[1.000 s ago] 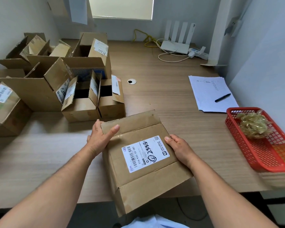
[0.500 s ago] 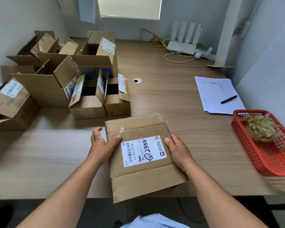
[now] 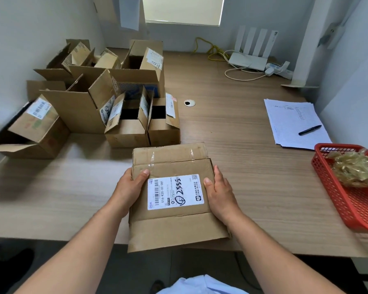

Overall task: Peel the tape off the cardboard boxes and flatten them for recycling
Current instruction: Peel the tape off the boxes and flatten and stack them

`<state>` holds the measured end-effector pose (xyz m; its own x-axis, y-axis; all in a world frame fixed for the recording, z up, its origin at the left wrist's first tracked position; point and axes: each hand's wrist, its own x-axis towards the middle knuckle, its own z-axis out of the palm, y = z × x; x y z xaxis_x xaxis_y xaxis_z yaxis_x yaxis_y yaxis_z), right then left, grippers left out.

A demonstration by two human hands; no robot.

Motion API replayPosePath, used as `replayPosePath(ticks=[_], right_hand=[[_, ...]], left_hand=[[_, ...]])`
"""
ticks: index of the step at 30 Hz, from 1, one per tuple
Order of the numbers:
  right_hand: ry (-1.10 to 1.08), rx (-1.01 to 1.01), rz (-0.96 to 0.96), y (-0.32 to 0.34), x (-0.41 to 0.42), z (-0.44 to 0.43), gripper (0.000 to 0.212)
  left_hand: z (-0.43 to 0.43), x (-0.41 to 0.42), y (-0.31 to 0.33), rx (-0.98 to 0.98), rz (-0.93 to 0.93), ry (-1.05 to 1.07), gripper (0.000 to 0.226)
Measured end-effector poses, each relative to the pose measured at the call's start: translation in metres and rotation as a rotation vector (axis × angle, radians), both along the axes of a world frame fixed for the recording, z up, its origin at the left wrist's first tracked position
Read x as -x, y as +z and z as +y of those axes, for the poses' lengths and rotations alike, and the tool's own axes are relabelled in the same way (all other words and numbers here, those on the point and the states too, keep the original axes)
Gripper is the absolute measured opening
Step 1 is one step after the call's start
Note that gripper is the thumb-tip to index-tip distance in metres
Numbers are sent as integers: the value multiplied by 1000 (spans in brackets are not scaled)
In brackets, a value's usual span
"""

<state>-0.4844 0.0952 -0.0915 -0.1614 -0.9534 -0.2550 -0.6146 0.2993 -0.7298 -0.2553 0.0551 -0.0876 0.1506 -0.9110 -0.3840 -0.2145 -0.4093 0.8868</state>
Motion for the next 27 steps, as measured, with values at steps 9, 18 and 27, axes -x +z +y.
replayPosePath(ticks=[9, 18, 27], right_hand=[[146, -63, 170, 5, -7, 5, 74], [231, -103, 298, 5, -17, 7, 80], [58, -115, 153, -6, -13, -2, 77]], left_hand=[[-22, -33, 9, -38, 93, 26, 11], [-7, -21, -13, -50, -425, 84, 62], [64, 55, -11, 263, -1013, -700, 103]])
